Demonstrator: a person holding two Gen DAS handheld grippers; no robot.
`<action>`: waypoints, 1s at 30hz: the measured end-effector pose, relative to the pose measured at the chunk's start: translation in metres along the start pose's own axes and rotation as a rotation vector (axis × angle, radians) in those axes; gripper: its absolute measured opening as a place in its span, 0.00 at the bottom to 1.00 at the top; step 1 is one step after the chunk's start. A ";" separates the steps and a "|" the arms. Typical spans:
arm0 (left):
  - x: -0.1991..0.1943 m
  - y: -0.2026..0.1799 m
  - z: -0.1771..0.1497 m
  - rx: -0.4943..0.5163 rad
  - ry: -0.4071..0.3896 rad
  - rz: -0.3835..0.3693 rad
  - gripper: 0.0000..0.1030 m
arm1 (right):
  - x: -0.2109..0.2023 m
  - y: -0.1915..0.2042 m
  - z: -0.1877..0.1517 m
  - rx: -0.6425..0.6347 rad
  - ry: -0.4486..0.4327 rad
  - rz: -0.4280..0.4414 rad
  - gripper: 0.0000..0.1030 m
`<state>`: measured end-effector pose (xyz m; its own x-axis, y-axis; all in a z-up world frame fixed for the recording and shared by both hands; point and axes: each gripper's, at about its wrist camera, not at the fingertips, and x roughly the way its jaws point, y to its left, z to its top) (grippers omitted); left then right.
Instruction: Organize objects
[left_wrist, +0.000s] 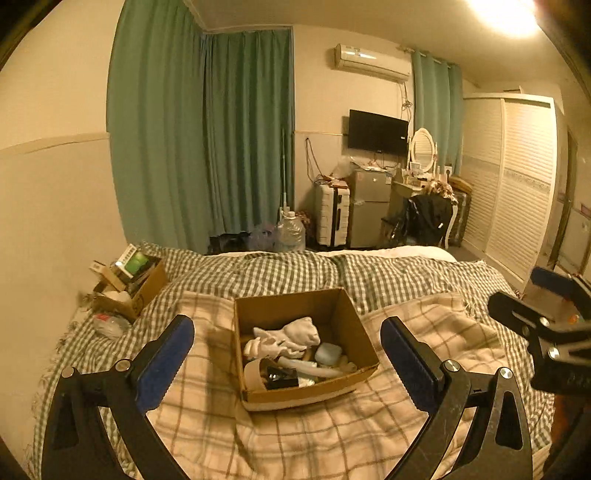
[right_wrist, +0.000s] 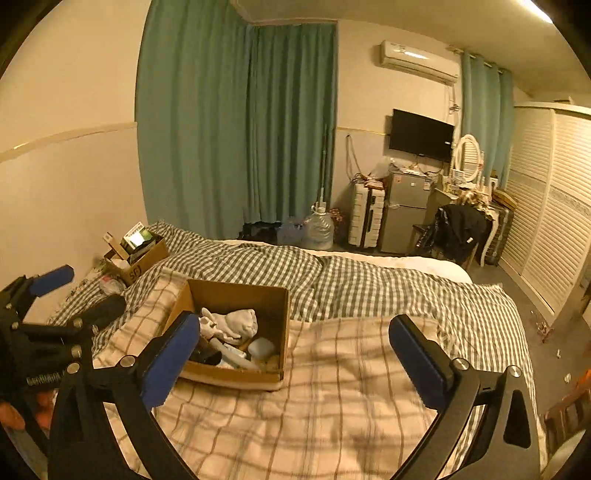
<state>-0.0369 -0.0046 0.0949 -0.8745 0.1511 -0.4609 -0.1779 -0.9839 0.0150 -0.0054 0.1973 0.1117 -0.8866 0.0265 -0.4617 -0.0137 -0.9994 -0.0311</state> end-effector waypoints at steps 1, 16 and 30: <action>-0.002 0.000 -0.003 0.001 -0.001 0.009 1.00 | -0.005 -0.001 -0.010 0.018 -0.007 -0.007 1.00; 0.036 0.006 -0.084 -0.059 0.018 0.099 1.00 | 0.067 -0.004 -0.093 -0.004 -0.026 -0.006 1.00; 0.048 0.013 -0.107 -0.043 0.066 0.117 1.00 | 0.079 0.009 -0.102 0.011 0.002 0.063 1.00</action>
<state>-0.0335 -0.0200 -0.0218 -0.8564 0.0298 -0.5154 -0.0554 -0.9979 0.0344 -0.0281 0.1929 -0.0155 -0.8850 -0.0360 -0.4642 0.0368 -0.9993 0.0073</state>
